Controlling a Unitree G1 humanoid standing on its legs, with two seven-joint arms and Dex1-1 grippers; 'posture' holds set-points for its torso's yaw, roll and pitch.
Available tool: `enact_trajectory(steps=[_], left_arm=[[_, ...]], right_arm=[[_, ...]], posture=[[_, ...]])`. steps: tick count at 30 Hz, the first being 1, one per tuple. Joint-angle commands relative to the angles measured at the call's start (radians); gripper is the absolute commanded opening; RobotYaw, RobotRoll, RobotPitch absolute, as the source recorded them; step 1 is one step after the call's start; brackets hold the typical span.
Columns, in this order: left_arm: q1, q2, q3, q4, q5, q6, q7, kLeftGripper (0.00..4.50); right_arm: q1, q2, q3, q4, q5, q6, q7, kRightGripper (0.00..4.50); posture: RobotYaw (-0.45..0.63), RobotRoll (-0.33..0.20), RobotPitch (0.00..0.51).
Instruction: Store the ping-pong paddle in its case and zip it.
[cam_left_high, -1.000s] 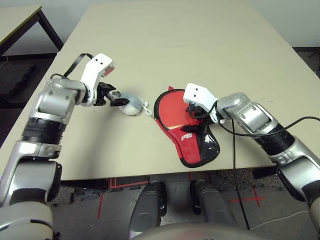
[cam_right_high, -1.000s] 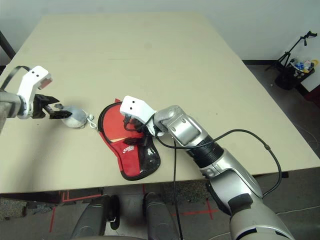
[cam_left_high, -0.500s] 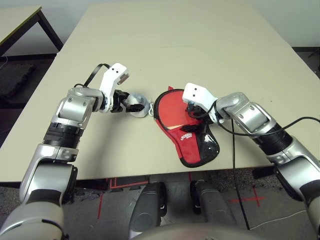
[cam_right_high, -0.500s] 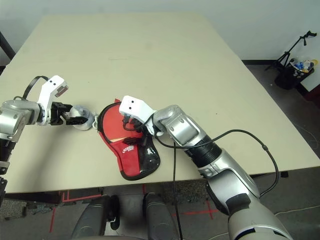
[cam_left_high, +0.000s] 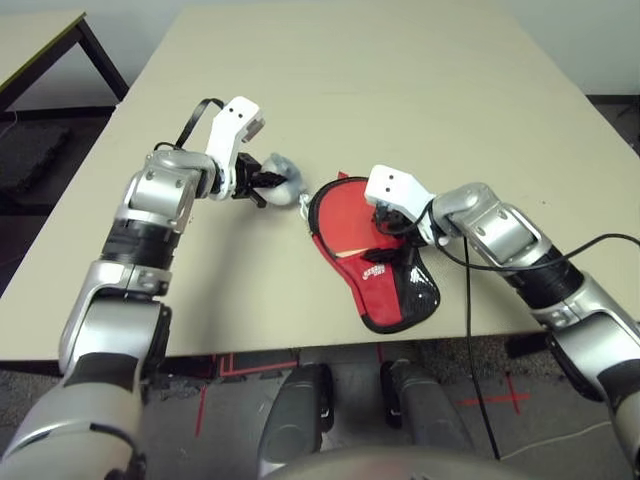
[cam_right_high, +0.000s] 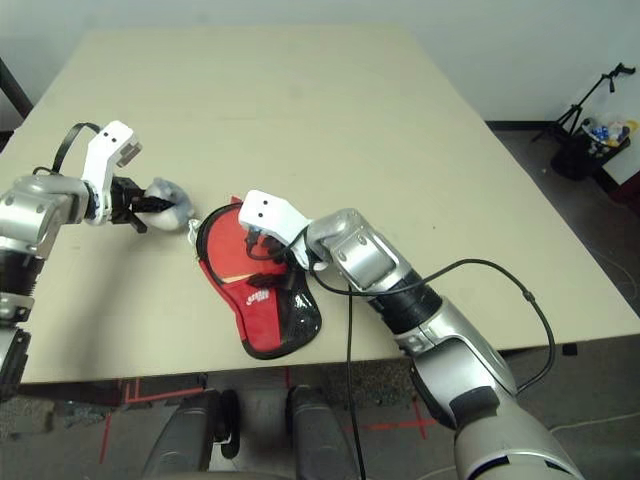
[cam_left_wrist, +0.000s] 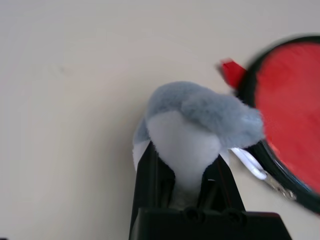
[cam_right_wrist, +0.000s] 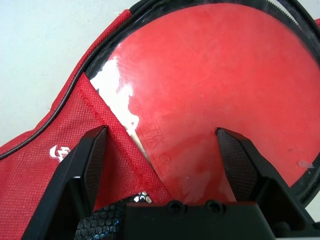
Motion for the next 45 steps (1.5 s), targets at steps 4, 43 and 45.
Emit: enact_trajectory(steps=[4,43,45], left_arm=[[-0.148,-0.132,-0.005,0.338,0.075,-0.278,0.107,0.31],[-0.286,-0.572,0.069,0.618,0.105,-0.436,-0.048,0.29],[-0.278,-0.569,0.071,0.613,0.099,-0.412,-0.072,0.29]], right_arm=[[0.051,0.007,0.071,0.034,-0.044,0.042,0.004,4.5],[0.044,0.084,0.05,0.025,-0.065,0.086,-0.009,4.5],[0.042,0.086,0.049,0.031,-0.067,0.083,-0.008,4.5]], posture=[[-0.02,0.0,0.18],[-0.07,0.0,0.191],[-0.07,0.0,0.189]])
